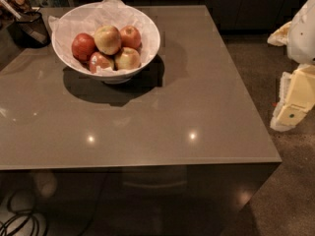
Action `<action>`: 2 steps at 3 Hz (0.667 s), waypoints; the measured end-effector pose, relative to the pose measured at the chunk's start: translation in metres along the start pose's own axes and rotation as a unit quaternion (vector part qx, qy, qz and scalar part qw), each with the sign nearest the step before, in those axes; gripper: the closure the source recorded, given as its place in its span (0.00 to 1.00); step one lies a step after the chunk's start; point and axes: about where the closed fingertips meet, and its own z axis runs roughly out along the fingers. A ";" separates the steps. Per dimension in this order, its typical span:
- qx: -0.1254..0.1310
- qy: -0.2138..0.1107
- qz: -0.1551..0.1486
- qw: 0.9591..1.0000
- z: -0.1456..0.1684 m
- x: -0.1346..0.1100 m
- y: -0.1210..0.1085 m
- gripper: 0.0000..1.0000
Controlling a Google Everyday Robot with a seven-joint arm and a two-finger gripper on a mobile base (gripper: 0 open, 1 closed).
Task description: Pick apple from white bowl
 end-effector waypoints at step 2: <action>-0.023 0.001 0.019 1.000 -0.002 -0.026 -0.028 0.00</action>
Offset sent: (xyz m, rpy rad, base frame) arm 0.0645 0.0418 0.0455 0.0541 0.1411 -0.0390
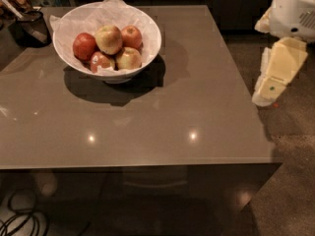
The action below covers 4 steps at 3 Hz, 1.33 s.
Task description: Pick apple from white bowl
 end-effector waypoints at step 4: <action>0.022 -0.037 -0.040 0.998 0.005 -0.096 -0.064 0.00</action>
Offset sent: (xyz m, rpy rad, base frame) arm 0.0330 0.0277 0.0159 -0.0059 -0.0111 0.0323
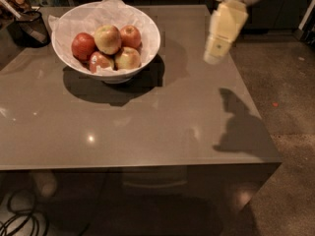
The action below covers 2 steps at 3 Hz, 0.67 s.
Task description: Pick apple from white bowl
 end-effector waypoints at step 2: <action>0.012 -0.039 -0.072 0.997 0.022 -0.099 -0.060 0.00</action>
Offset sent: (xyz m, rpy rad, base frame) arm 0.0944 0.1150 0.0383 -0.0090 -0.0345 0.2601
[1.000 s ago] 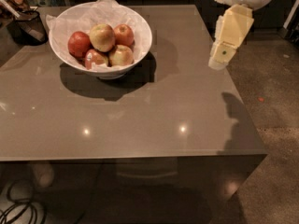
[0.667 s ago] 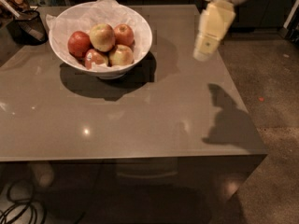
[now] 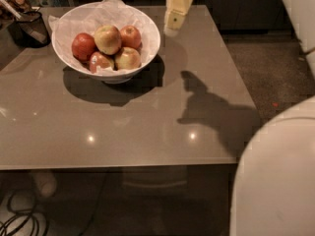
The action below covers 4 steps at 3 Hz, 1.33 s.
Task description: Pick apple from white bowl
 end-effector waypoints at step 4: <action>0.003 -0.038 -0.050 0.998 0.053 -0.082 -0.032 0.00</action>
Offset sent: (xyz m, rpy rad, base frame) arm 0.0378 0.0583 -0.0019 0.0807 -0.0210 0.0522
